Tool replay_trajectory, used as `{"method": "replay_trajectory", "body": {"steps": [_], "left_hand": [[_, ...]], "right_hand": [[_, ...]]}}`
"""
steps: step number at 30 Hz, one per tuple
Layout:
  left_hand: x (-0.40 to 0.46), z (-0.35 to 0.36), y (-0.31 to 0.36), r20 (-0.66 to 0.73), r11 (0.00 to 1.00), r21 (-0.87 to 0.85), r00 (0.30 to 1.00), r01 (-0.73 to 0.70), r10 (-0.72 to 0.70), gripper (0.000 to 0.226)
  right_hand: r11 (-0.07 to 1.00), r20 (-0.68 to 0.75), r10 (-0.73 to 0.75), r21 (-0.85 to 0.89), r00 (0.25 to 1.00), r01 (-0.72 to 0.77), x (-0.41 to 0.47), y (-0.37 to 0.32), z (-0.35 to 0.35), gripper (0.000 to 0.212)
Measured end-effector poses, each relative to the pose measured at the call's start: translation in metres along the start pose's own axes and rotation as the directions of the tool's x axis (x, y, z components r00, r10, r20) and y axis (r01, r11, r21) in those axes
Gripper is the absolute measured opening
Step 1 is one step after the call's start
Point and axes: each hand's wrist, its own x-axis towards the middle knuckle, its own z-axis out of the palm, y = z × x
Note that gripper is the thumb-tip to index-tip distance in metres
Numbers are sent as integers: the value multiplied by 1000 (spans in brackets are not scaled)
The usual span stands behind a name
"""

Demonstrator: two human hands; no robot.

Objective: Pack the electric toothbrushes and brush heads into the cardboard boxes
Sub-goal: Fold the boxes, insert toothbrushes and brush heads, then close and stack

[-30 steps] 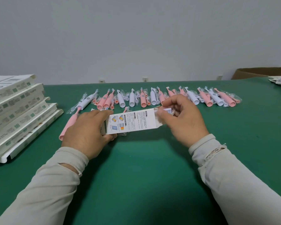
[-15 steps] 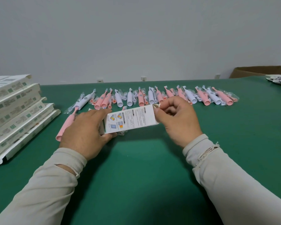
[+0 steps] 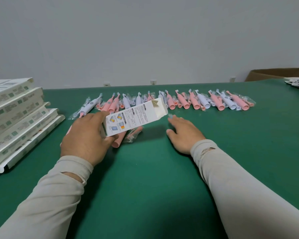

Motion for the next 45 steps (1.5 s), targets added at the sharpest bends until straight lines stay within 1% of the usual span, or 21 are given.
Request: {"method": "replay_trajectory", "body": {"steps": [1, 3, 6, 8, 11, 13, 14, 15, 16, 17, 18, 19, 21, 22, 23, 26, 31, 35, 37, 41, 45], "left_hand": [[0, 0, 0, 15, 1000, 5, 1000, 3, -3, 61], [-1, 0, -1, 32, 1000, 7, 999, 8, -8, 61], [0, -1, -2, 28, 1000, 4, 1000, 2, -2, 58], [0, -1, -2, 19, 1000, 1, 1000, -10, 10, 56], [-1, 0, -1, 10, 1000, -6, 1000, -17, 17, 56], [-2, 0, 0, 13, 1000, 2, 1000, -17, 17, 56], [-2, -1, 0, 14, 1000, 7, 1000, -18, 18, 56], [-1, -1, 0, 15, 1000, 10, 1000, -18, 18, 57], [-1, -1, 0, 15, 1000, 13, 1000, -16, 16, 57], [0, -1, 1, 16, 1000, 13, 1000, -13, 13, 56], [0, -2, 1, 15, 1000, 12, 1000, -9, 9, 56], [0, -2, 1, 12, 1000, 9, 1000, -6, 6, 56], [-1, -2, 1, 12, 1000, 4, 1000, 1, -1, 58], [-2, -2, 1, 18, 1000, 4, 1000, 5, -5, 60], [-2, -2, 1, 25, 1000, 7, 1000, 7, -7, 61], [-2, -2, 1, 35, 1000, 11, 999, 4, -4, 61], [-1, -1, 2, 26, 1000, 9, 1000, 0, -1, 61], [-2, 0, 0, 29, 1000, 27, 1000, -10, 9, 63], [-2, 0, -1, 48, 999, 33, 999, -23, 21, 66], [-1, 0, 1, 74, 997, 20, 995, -75, 73, 65], [-2, 0, 2, 80, 994, 20, 991, -111, 109, 63]], "right_hand": [[999, -13, 23, -31, 1000, -24, 1, -3, -1, 25], [993, -86, 115, -8, 990, -116, 1, -1, -8, 14], [982, -143, 189, 28, 972, -187, -5, 5, -19, 24], [971, -122, 236, -9, 964, -239, -8, 7, -26, 35], [919, -27, 324, -226, 946, -322, -12, 3, -36, 25], [926, 5, 302, -240, 953, -292, -14, 3, -38, 23], [949, -3, 264, -177, 964, -261, -14, 4, -37, 26], [975, -38, 217, -34, 975, -219, -15, 4, -35, 30], [970, -106, 172, 190, 979, -150, -17, 3, -34, 33], [896, -198, 146, 442, 969, -45, -20, 0, -36, 35], [754, -288, 144, 652, 947, 84, -24, -4, -39, 33], [568, -346, 152, 798, 926, 204, -28, -9, -43, 30], [226, -395, 144, 906, 907, 358, -33, -21, -47, 22], [130, -402, 133, 913, 906, 386, -36, -27, -47, 18], [94, -406, 122, 913, 906, 397, -37, -33, -46, 15], [181, -408, 116, 905, 906, 384, -39, -44, -36, 13], [340, -376, 182, 891, 909, 300, -35, -41, -27, 9], [452, -352, 136, 854, 926, 258, -33, -38, -23, 4], [464, -368, 138, 844, 920, 268, -33, -38, -21, 5], [338, -289, 196, 917, 937, 212, -31, -37, -22, 6], [413, -202, 161, 903, 966, 120, -30, -31, -21, 14]]}}
